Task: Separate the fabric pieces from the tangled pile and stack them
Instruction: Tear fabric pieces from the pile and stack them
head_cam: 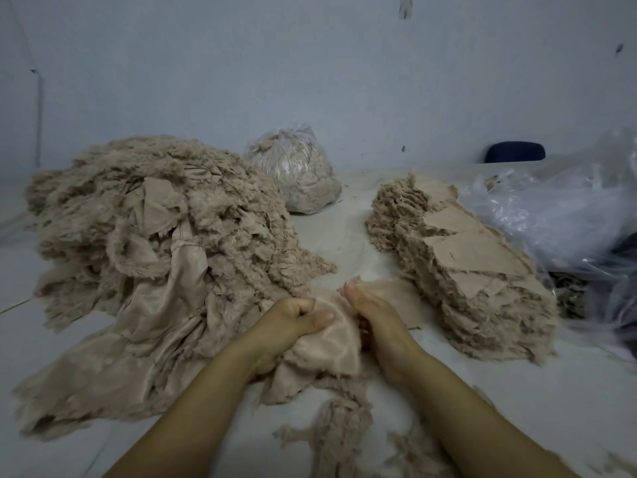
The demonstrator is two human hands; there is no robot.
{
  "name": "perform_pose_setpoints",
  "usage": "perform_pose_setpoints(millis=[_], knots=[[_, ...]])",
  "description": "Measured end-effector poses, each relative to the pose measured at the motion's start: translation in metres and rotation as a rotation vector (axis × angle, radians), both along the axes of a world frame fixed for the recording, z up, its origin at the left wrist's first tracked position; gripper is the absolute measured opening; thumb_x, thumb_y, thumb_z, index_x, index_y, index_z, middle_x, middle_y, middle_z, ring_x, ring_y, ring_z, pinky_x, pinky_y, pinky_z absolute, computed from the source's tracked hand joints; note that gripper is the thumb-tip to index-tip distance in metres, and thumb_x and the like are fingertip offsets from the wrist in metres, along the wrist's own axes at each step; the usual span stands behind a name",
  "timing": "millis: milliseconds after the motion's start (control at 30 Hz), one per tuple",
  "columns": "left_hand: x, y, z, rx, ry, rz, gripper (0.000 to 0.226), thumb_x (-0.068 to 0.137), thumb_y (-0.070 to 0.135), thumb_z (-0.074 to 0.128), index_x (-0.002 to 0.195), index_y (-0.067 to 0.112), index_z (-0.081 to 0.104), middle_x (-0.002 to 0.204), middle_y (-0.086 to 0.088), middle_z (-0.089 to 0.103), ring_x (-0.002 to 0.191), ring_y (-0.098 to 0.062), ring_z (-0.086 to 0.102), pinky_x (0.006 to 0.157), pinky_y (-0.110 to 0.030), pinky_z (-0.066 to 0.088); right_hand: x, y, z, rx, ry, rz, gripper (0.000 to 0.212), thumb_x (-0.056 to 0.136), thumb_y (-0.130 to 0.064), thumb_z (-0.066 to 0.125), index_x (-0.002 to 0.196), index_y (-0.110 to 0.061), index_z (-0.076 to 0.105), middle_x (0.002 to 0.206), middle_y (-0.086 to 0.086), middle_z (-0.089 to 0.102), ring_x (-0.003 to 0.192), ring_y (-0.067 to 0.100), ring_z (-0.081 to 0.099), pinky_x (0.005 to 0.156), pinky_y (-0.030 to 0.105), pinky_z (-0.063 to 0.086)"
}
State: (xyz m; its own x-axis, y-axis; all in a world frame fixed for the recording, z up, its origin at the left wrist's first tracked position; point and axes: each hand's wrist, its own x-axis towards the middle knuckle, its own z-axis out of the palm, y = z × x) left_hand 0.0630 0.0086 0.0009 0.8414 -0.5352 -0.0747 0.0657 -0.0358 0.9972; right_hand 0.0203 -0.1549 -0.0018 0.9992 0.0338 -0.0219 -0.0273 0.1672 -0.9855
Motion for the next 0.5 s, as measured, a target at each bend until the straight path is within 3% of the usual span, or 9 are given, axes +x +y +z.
perform_pose_setpoints(millis=[67, 167, 300, 500], knots=[[-0.004, 0.004, 0.005, 0.087, -0.009, -0.177, 0.009, 0.075, 0.024, 0.070, 0.076, 0.017, 0.075, 0.073, -0.004, 0.071, 0.065, -0.011, 0.065, 0.057, -0.020, 0.050, 0.000, -0.002, 0.000, 0.024, 0.062, 0.064, 0.049, 0.077, -0.050, 0.072, 0.091, -0.003, 0.067, 0.089, 0.017, 0.069, 0.083, 0.030, 0.066, 0.078, 0.038, 0.054], [-0.006, 0.003, 0.007, 0.130, 0.013, -0.224, 0.009, 0.075, 0.021, 0.068, 0.072, 0.017, 0.076, 0.069, -0.002, 0.070, 0.060, -0.008, 0.065, 0.054, -0.017, 0.049, 0.000, 0.001, -0.002, 0.067, 0.059, -0.035, 0.013, 0.080, -0.019, 0.073, 0.073, -0.010, 0.068, 0.076, 0.011, 0.066, 0.069, 0.021, 0.062, 0.064, 0.031, 0.054], [-0.006, 0.006, 0.011, 0.141, 0.010, -0.203, 0.029, 0.088, 0.007, 0.059, 0.065, 0.015, 0.074, 0.060, 0.000, 0.067, 0.051, -0.005, 0.061, 0.048, -0.016, 0.046, 0.001, 0.007, -0.003, 0.111, -0.007, -0.268, 0.023, 0.080, -0.001, 0.072, 0.062, -0.011, 0.061, 0.062, 0.004, 0.062, 0.060, 0.016, 0.058, 0.056, 0.028, 0.051], [-0.006, 0.005, 0.014, 0.138, -0.004, -0.206, 0.025, 0.089, 0.004, 0.057, 0.073, 0.013, 0.074, 0.069, -0.002, 0.070, 0.059, -0.007, 0.064, 0.054, -0.017, 0.050, 0.005, 0.014, -0.005, 0.184, -0.064, -0.405, 0.030, 0.078, 0.003, 0.072, 0.056, -0.014, 0.059, 0.062, -0.001, 0.061, 0.063, 0.013, 0.056, 0.060, 0.027, 0.050]])
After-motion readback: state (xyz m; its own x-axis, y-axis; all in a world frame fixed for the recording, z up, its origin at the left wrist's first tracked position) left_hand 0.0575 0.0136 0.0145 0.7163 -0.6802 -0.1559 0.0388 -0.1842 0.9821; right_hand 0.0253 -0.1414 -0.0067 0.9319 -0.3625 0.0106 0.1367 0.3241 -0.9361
